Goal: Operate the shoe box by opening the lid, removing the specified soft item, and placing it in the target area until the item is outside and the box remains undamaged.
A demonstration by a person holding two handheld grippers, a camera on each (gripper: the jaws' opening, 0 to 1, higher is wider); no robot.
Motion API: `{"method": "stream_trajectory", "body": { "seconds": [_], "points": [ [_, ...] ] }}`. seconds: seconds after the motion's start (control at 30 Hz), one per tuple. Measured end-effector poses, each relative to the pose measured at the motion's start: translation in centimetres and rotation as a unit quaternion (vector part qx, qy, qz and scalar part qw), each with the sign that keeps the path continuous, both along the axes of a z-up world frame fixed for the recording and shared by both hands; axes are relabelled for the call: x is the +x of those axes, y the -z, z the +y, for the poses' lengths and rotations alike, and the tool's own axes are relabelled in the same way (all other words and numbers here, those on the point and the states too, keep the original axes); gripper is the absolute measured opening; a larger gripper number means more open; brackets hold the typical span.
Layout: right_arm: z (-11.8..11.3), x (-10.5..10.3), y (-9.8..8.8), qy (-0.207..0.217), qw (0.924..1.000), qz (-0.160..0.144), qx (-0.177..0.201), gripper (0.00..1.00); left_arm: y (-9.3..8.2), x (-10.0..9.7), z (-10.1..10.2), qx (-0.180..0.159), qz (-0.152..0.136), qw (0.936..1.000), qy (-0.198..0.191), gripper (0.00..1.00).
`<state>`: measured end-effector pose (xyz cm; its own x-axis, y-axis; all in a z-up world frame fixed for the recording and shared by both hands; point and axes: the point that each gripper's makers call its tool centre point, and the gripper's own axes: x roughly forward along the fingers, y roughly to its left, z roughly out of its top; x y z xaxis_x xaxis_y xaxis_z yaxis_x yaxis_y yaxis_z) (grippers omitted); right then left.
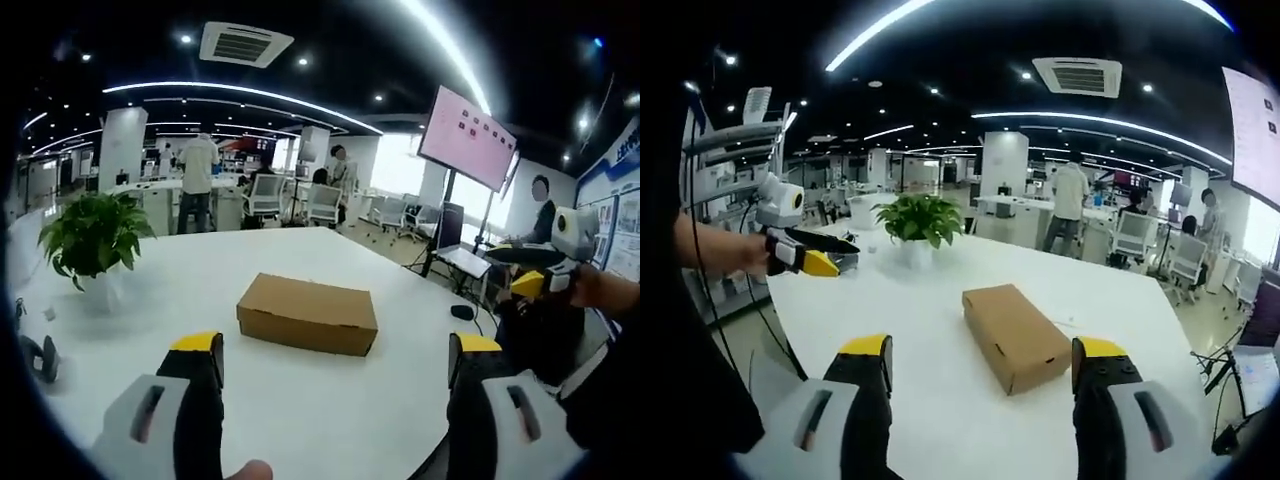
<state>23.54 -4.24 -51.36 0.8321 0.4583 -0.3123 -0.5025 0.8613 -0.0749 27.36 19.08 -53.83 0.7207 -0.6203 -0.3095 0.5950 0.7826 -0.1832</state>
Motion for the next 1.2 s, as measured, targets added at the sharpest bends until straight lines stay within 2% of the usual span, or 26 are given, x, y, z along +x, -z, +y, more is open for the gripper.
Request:
{"method": "stream_trajectory", "body": {
  "seconds": [0.1,0.17,0.33,0.47,0.6,0.7,0.73,0.77,0.8,0.87,0.9,0.93,0.97,1.03,1.13,1.17,1.2],
  "points": [
    [-0.3,-0.1,0.3,0.006,1.0000,0.006,0.004,0.72,0.6,-0.3,0.2,0.003,0.007,1.0000,0.003,0.98],
    [0.1,-0.3,0.2,0.001,0.9997,0.003,0.024,0.73,1.2,-0.2,0.7,0.005,0.015,0.9999,0.000,0.98],
    [0.8,0.0,0.2,-0.006,0.9994,0.003,0.035,0.82,1.1,1.3,1.1,-0.003,0.021,0.9997,-0.009,0.94],
    [1.0,0.4,-0.7,0.001,0.9989,-0.012,0.045,0.82,1.4,1.7,1.2,0.005,0.027,0.9996,-0.007,0.92],
    [1.4,0.5,-1.9,0.005,0.9963,-0.031,0.080,0.82,1.9,1.6,1.3,-0.008,0.042,0.9990,-0.015,0.89],
    [1.5,0.4,-1.6,0.004,0.9975,-0.029,0.064,0.82,2.1,1.3,1.3,-0.011,0.043,0.9989,-0.015,0.87],
    [1.5,0.3,-1.0,-0.001,0.9988,-0.022,0.044,0.81,2.1,1.4,1.4,-0.011,0.037,0.9991,-0.018,0.86],
    [1.5,0.3,-0.5,-0.005,0.9996,-0.015,0.024,0.81,1.8,1.7,1.3,-0.012,0.017,0.9997,-0.015,0.83],
    [1.2,0.4,0.0,-0.004,1.0000,-0.008,0.004,0.78,1.6,1.7,1.3,-0.013,0.005,0.9998,-0.011,0.75],
    [0.7,0.5,1.3,-0.006,0.9991,0.012,-0.040,0.70,1.9,1.0,0.9,-0.022,0.021,0.9995,0.009,0.62],
    [0.4,0.9,1.8,0.005,0.9991,0.023,-0.034,0.66,2.4,0.9,0.7,-0.014,0.024,0.9995,0.016,0.62],
    [0.5,1.0,1.8,0.005,0.9993,0.022,-0.029,0.66,2.6,1.0,0.7,-0.006,0.022,0.9996,0.015,0.67],
    [0.3,1.1,1.9,0.010,0.9994,0.028,-0.017,0.67,3.1,1.1,1.1,0.022,0.013,0.9996,0.015,0.72],
    [0.2,1.2,2.2,0.012,0.9992,0.037,-0.008,0.67,3.7,1.2,1.3,0.045,0.017,0.9987,0.014,0.77],
    [0.1,1.6,2.7,0.015,0.9990,0.042,0.000,0.69,3.9,1.7,1.8,0.037,0.024,0.9990,0.009,0.81],
    [0.2,1.7,2.6,0.018,0.9988,0.043,0.015,0.72,4.0,1.9,2.0,0.032,0.030,0.9990,0.004,0.81],
    [0.7,2.0,1.5,0.024,0.9972,0.027,0.065,0.79,4.1,2.2,2.2,0.020,0.040,0.9990,-0.005,0.84]
  ]
}}
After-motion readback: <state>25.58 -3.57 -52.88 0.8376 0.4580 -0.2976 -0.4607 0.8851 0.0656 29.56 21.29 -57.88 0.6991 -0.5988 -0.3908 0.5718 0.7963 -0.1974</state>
